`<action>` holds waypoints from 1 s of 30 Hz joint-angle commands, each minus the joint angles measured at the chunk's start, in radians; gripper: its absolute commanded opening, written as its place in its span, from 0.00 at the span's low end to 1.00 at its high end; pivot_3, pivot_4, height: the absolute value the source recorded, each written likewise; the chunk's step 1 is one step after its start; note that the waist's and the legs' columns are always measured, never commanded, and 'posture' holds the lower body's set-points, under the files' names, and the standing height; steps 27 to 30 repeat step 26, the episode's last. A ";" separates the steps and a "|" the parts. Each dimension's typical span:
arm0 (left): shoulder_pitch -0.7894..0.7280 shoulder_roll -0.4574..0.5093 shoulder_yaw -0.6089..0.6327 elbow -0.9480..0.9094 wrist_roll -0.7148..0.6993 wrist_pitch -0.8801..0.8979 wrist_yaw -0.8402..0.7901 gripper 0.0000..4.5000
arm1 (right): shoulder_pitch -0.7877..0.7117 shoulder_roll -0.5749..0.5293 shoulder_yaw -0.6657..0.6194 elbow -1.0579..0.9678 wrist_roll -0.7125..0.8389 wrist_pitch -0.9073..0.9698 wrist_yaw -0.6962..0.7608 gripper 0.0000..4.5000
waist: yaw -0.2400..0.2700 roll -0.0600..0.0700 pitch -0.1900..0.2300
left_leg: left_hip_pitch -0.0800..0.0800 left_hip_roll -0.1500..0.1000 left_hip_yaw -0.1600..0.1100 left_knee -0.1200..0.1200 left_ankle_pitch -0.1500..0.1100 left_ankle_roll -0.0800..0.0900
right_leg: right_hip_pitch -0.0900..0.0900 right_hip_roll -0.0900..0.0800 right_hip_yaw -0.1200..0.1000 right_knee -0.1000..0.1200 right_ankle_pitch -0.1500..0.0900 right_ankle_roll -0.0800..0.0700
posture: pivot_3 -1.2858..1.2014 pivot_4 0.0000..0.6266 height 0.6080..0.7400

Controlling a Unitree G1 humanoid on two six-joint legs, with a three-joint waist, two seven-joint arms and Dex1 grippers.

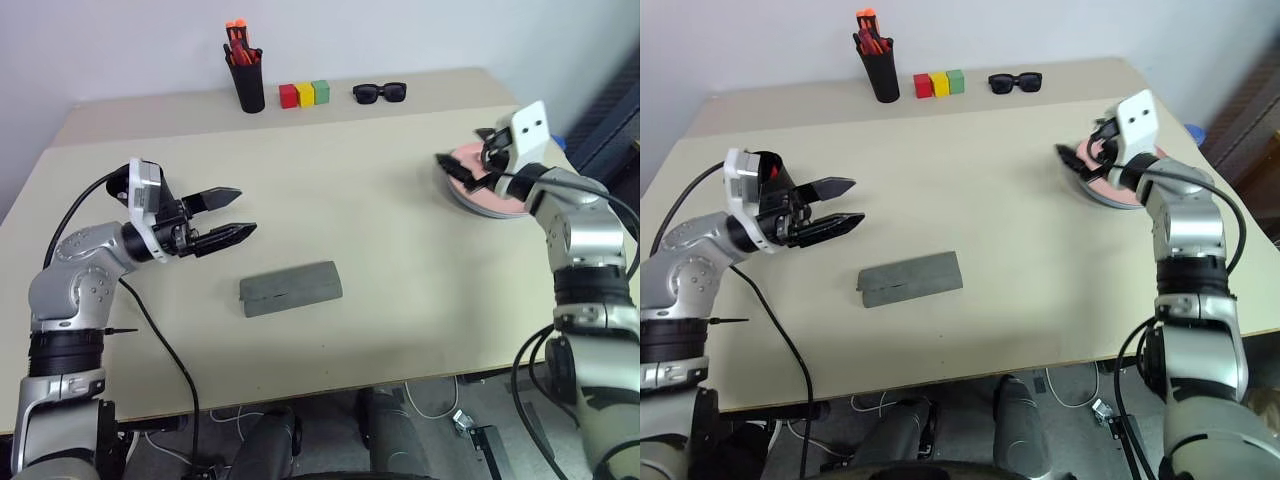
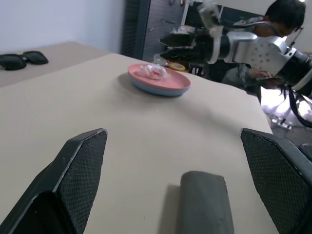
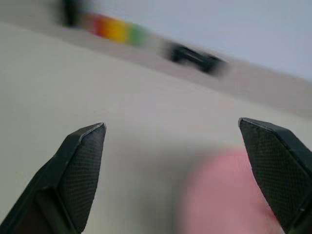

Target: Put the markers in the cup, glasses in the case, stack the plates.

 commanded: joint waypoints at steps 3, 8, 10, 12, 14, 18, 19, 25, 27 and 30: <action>0.097 0.027 0.078 -0.141 -0.064 0.037 0.041 1.00 | 0.168 -0.050 0.032 -0.370 0.196 0.098 0.268 0.99 | 0.006 0.000 0.000 | 0.000 0.000 0.000 0.001 -0.001 0.002 | 0.000 0.000 0.000 -0.001 0.000 0.001 | 0.52 0.24 1.00; 0.199 0.033 0.109 -0.225 -0.098 0.065 0.072 1.00 | 0.282 -0.087 0.043 -0.525 0.264 0.121 0.368 0.99 | 0.007 0.000 0.000 | 0.002 0.000 0.000 0.000 -0.002 0.004 | 0.001 0.000 0.000 0.001 0.000 0.001 | 0.52 0.24 1.00; 0.234 0.041 0.124 -0.228 -0.097 0.054 0.065 1.00 | 0.305 -0.082 0.057 -0.564 0.251 0.113 0.352 0.99 | 0.006 0.000 0.000 | 0.002 0.000 0.000 0.000 -0.002 0.004 | 0.002 0.000 0.000 0.001 0.000 0.001 | 0.52 0.24 1.00; 0.264 0.037 0.123 -0.234 -0.089 0.036 0.066 1.00 | 0.344 -0.093 0.051 -0.599 0.254 0.104 0.362 0.99 | 0.008 0.000 0.000 | 0.002 0.000 0.000 0.000 -0.002 0.004 | 0.002 0.000 0.000 0.001 0.000 0.000 | 0.52 0.24 1.00; 0.291 0.036 0.126 -0.246 -0.098 0.039 0.064 1.00 | 0.386 -0.119 0.030 -0.633 0.263 0.103 0.381 0.99 | 0.018 0.000 0.000 | 0.002 0.001 0.000 0.000 -0.002 0.004 | 0.002 0.000 0.000 0.001 0.000 0.000 | 0.52 0.24 1.00; 0.318 0.039 0.130 -0.256 -0.101 0.024 0.051 1.00 | 0.444 -0.158 -0.006 -0.655 0.268 0.087 0.392 0.99 | 0.029 0.000 0.000 | 0.002 0.000 0.001 0.001 -0.002 0.004 | 0.002 0.000 0.000 0.001 0.000 0.000 | 0.52 0.24 1.00; 0.319 0.037 0.131 -0.247 -0.092 0.006 0.048 1.00 | 0.449 -0.163 -0.004 -0.653 0.263 0.083 0.390 0.99 | 0.030 0.000 0.000 | 0.002 0.000 0.001 0.001 -0.002 0.004 | 0.003 0.000 0.000 0.001 0.000 0.000 | 0.52 0.24 1.00; 0.321 0.002 0.125 -0.220 -0.045 -0.093 0.078 1.00 | 0.422 -0.176 0.015 -0.639 0.250 0.090 0.382 0.99 | 0.027 0.000 0.000 | 0.004 0.001 0.001 0.001 -0.002 0.004 | 0.004 0.000 0.000 0.000 0.000 0.000 | 0.52 0.24 1.00; 0.323 -0.006 0.122 -0.214 -0.032 -0.117 0.084 1.00 | 0.423 -0.177 0.018 -0.639 0.243 0.086 0.379 0.99 | 0.027 0.000 0.000 | 0.004 0.001 0.001 0.001 -0.002 0.004 | 0.004 0.000 0.000 0.000 0.000 0.000 | 0.52 0.24 1.00; 0.323 -0.006 0.122 -0.214 -0.032 -0.117 0.084 1.00 | 0.423 -0.177 0.018 -0.639 0.243 0.086 0.379 0.99 | 0.027 0.000 0.000 | 0.004 0.001 0.001 0.001 -0.002 0.004 | 0.004 0.000 0.000 0.000 0.000 0.000 | 0.52 0.24 1.00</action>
